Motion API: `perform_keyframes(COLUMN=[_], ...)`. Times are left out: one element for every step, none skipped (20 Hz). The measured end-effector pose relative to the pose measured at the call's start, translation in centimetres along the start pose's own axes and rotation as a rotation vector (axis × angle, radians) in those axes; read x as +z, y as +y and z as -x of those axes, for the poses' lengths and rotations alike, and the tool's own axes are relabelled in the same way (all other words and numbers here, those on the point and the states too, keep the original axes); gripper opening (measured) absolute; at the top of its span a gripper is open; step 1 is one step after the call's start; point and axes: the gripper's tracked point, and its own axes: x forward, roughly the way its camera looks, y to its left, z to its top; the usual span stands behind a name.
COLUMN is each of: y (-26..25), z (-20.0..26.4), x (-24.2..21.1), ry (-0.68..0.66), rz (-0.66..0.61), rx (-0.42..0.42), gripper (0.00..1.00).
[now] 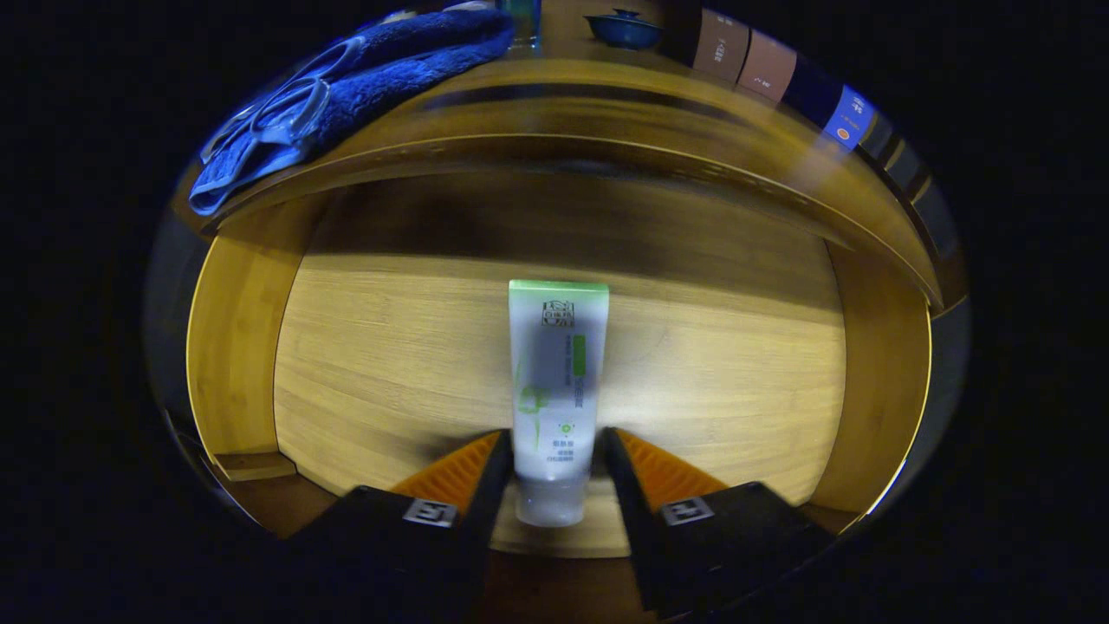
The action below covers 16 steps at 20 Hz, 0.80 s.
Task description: Pull open the drawer, take out the items inside it, and place them on the countertop above the cabinet.
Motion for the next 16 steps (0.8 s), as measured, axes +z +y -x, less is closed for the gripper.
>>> perform_keyframes(y=[0.2, 0.1, 0.1, 0.0, 0.1, 0.0, 0.1, -0.1, -0.2, -0.2, -0.2, -0.4, -0.4, -0.3, -0.2, -0.4], z=[0.2, -0.1, 0.6, 0.0, -0.5, 0.1, 0.3, 0.4, 0.6, 1.2, 2.2, 3.1, 4.1, 4.9, 6.1, 7.3], x=[0.0, -0.1, 0.1, 0.1, -0.1, 0.1, 0.1, 0.2, 0.1, 0.1, -0.1, -0.4, -1.1, -1.7, -2.4, -2.8], ry=[0.001, -0.001, -0.002, -0.014, -0.011, -0.015, -0.015, -0.027, -0.045, -0.069, -0.101, -0.118, -0.124, -0.129, -0.138, -0.156], rz=[0.004, 0.01, 0.019, 0.02, 0.025, 0.029, 0.03, 0.029, 0.034, 0.036, 0.031, 0.025, 0.012, -0.007, -0.024, -0.027], rx=[0.005, 0.007, 0.01, 0.015, 0.02, 0.022, 0.024, 0.016, 0.004, 0.005, 0.013, 0.015, 0.031, 0.062, 0.077, 0.076], gripper=[0.61, 0.54, 0.47, 0.47, 0.44, 0.4, 0.4, 0.4, 0.4, 0.4, 0.4, 0.4, 0.4, 0.4, 0.4, 0.39])
